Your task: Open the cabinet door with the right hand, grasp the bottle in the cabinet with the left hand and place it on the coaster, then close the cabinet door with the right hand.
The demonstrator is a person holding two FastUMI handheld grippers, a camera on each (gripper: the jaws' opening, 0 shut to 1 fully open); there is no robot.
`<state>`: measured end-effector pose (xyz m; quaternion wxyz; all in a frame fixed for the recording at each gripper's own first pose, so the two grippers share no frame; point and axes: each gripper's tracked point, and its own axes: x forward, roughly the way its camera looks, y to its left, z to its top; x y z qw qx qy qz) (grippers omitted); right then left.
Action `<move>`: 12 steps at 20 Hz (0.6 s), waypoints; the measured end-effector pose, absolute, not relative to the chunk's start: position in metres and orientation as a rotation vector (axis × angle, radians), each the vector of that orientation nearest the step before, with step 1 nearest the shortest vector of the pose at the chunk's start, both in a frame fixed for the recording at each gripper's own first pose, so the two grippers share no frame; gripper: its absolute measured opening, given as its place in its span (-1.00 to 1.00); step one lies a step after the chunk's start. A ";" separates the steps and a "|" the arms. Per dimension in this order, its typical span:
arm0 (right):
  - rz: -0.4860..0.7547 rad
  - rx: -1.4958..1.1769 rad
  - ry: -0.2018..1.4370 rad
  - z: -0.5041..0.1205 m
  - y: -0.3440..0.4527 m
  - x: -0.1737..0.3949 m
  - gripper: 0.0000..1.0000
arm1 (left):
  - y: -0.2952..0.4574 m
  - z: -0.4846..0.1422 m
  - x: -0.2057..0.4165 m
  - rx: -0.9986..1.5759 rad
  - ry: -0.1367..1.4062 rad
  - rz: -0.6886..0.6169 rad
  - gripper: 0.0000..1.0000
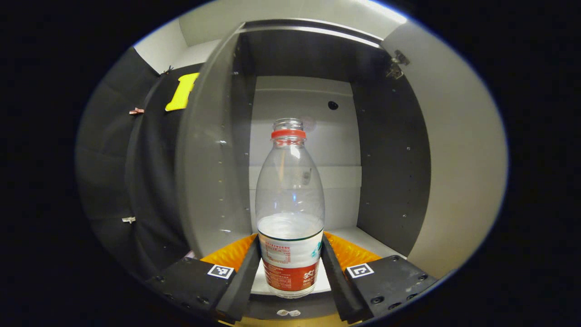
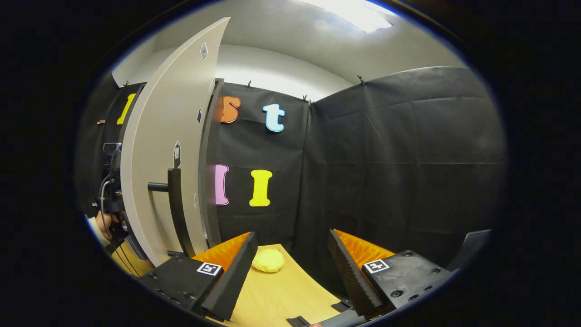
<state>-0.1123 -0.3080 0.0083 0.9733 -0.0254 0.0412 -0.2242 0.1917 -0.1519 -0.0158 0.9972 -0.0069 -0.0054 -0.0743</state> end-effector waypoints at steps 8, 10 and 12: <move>-0.453 -0.022 0.049 0.016 -0.302 -0.103 0.94 | -0.067 -0.016 0.102 -0.023 -0.045 -0.115 0.49; -0.453 -0.032 0.039 0.019 -0.298 -0.102 0.94 | -0.048 -0.027 0.085 -0.031 -0.051 -0.108 0.49; -0.453 -0.039 0.031 0.021 -0.293 -0.101 0.94 | -0.032 -0.042 0.069 -0.034 -0.059 -0.104 0.49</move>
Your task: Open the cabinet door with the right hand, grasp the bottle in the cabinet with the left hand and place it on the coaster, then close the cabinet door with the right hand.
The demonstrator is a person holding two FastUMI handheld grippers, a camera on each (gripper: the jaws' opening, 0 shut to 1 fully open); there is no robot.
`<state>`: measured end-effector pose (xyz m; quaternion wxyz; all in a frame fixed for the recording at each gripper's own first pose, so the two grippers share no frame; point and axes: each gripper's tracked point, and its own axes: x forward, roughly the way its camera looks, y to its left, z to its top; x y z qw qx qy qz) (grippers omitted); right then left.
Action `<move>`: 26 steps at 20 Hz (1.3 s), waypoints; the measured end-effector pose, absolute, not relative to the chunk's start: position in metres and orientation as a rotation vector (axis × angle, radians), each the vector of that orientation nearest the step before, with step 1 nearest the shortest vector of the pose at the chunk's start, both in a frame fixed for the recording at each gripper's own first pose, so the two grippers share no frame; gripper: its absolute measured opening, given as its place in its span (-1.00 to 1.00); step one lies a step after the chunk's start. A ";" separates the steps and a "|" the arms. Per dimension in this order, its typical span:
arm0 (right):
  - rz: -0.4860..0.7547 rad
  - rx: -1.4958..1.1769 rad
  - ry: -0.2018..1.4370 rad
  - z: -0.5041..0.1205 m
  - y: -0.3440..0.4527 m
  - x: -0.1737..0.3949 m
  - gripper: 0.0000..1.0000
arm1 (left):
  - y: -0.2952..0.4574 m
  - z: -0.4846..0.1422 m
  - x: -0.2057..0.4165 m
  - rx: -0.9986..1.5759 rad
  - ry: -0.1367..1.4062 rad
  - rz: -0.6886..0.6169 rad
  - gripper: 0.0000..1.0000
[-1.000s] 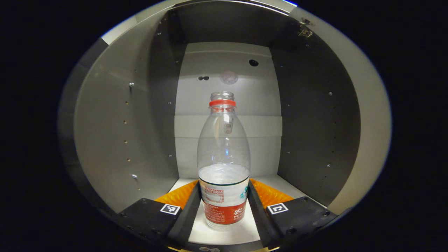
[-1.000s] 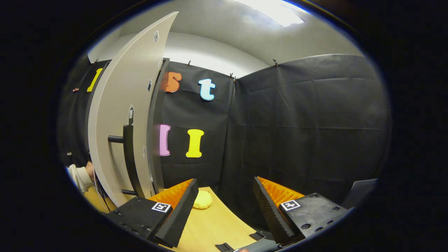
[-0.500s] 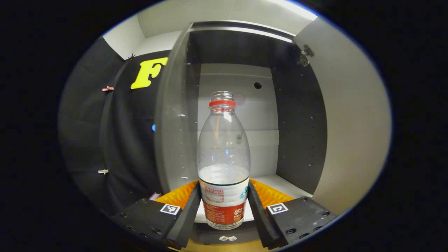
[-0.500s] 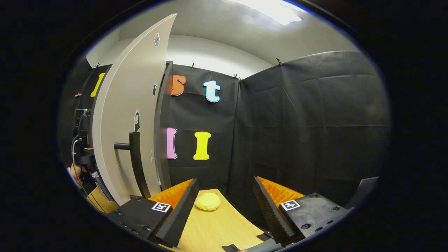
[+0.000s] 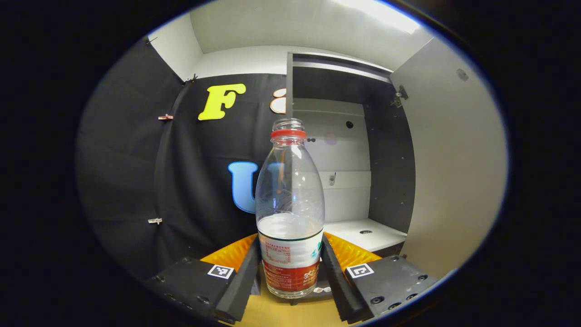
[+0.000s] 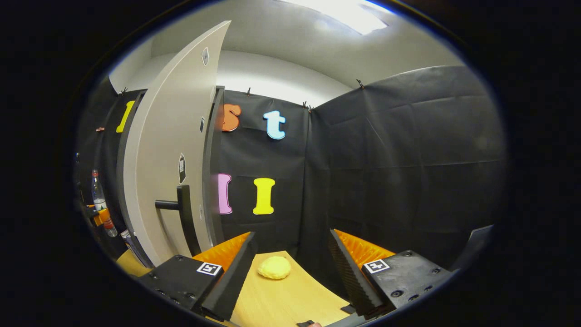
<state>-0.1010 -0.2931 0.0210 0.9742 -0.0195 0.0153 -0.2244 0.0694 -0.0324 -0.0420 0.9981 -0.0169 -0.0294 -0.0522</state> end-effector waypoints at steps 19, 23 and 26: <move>-0.500 0.011 0.030 0.022 -0.290 -0.097 0.95 | -0.039 -0.265 -0.025 0.002 0.023 -0.287 0.50; -0.500 0.041 0.037 0.019 -0.295 -0.099 0.94 | -0.045 -0.312 -0.033 -0.030 0.043 -0.325 0.49; -0.488 0.069 0.041 0.015 -0.301 -0.102 0.87 | -0.050 -0.337 -0.033 -0.060 0.042 -0.345 0.50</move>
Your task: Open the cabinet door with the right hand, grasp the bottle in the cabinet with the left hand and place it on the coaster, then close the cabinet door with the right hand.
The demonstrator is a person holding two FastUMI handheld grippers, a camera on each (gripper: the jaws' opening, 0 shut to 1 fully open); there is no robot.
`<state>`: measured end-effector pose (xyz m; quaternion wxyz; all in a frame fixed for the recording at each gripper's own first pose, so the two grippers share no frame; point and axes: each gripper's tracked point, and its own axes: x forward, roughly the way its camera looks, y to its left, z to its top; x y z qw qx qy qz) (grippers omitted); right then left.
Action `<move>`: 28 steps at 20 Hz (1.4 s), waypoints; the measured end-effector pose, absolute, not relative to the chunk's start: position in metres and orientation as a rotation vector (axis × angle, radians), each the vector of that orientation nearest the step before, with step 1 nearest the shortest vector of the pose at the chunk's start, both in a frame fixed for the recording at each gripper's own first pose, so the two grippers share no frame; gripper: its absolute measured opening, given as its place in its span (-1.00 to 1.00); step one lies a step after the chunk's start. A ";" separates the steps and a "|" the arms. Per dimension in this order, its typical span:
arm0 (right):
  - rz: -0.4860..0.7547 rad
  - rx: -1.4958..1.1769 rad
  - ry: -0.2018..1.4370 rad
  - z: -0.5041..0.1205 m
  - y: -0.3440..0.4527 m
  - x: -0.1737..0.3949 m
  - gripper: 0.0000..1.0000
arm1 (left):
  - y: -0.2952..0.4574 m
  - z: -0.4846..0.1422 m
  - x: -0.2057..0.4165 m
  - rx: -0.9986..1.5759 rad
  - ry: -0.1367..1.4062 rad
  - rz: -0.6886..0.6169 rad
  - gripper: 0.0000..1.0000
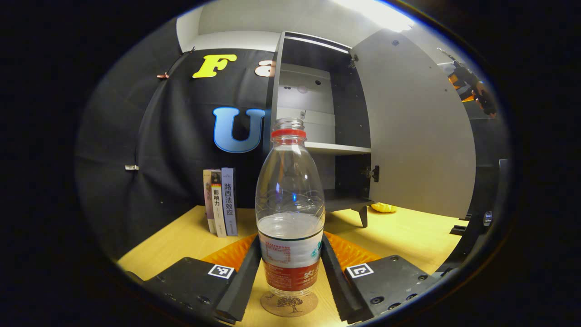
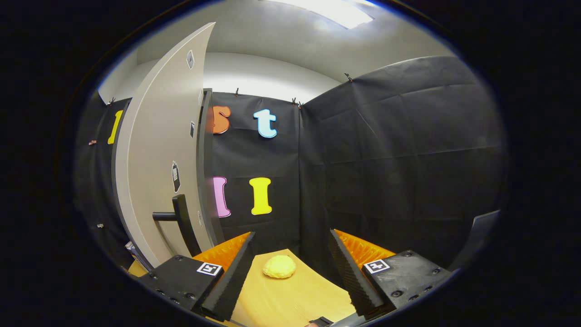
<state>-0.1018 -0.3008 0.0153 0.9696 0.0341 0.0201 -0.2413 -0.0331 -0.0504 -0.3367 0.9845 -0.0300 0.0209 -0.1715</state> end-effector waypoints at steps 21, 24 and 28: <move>-0.483 0.029 0.124 -0.011 -0.315 -0.103 0.95 | -0.053 -0.385 -0.031 -0.038 0.071 -0.318 0.71; -0.480 0.036 0.123 -0.012 -0.316 -0.103 0.95 | -0.050 -0.388 -0.032 -0.032 0.092 -0.309 0.83; -0.479 0.041 0.121 -0.013 -0.320 -0.106 0.95 | -0.044 -0.384 -0.040 -0.022 0.115 -0.290 0.91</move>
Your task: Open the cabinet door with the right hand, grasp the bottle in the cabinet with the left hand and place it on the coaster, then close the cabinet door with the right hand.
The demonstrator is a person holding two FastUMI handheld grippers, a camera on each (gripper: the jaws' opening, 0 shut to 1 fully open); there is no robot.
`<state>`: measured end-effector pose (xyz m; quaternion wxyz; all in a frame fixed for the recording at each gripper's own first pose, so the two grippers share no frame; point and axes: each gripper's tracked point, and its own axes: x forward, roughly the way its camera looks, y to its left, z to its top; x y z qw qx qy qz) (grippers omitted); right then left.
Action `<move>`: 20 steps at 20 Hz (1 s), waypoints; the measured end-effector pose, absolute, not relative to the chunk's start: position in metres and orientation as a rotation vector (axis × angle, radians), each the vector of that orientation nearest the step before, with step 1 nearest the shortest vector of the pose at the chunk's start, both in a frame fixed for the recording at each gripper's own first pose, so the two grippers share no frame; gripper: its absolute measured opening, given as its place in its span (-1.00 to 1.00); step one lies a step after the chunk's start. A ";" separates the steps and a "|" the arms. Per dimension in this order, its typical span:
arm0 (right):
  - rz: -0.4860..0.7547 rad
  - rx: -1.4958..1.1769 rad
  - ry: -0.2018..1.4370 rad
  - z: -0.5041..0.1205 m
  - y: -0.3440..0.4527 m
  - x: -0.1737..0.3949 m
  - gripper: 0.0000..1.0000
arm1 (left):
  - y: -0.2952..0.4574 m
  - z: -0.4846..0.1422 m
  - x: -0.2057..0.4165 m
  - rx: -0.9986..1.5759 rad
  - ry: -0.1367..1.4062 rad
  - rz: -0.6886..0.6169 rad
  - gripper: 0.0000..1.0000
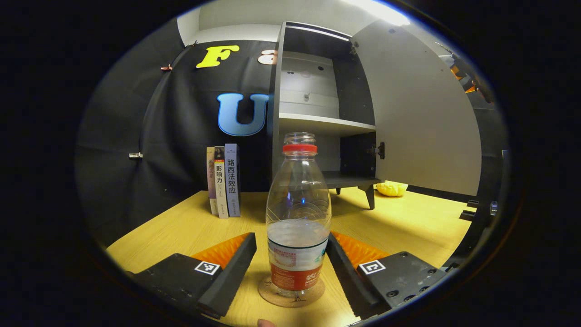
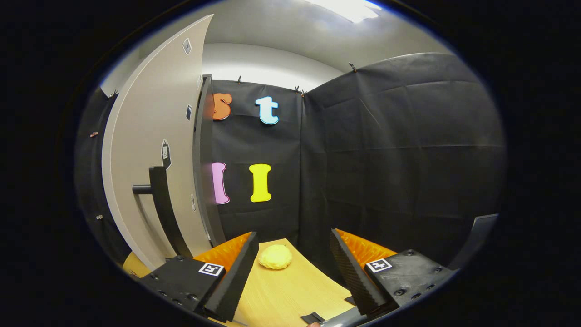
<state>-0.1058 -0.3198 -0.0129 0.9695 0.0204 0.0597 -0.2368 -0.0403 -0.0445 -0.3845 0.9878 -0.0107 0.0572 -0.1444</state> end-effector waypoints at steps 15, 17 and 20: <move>-0.429 0.018 0.114 -0.010 -0.316 -0.095 0.95 | -0.045 -0.222 -0.071 -0.101 0.123 -0.268 0.91; -0.408 0.042 0.114 -0.009 -0.312 -0.090 0.95 | -0.039 -0.189 -0.063 -0.088 0.109 -0.227 0.91; -0.373 0.117 0.129 -0.012 -0.305 -0.083 0.95 | -0.030 -0.139 -0.048 -0.044 0.087 -0.168 0.91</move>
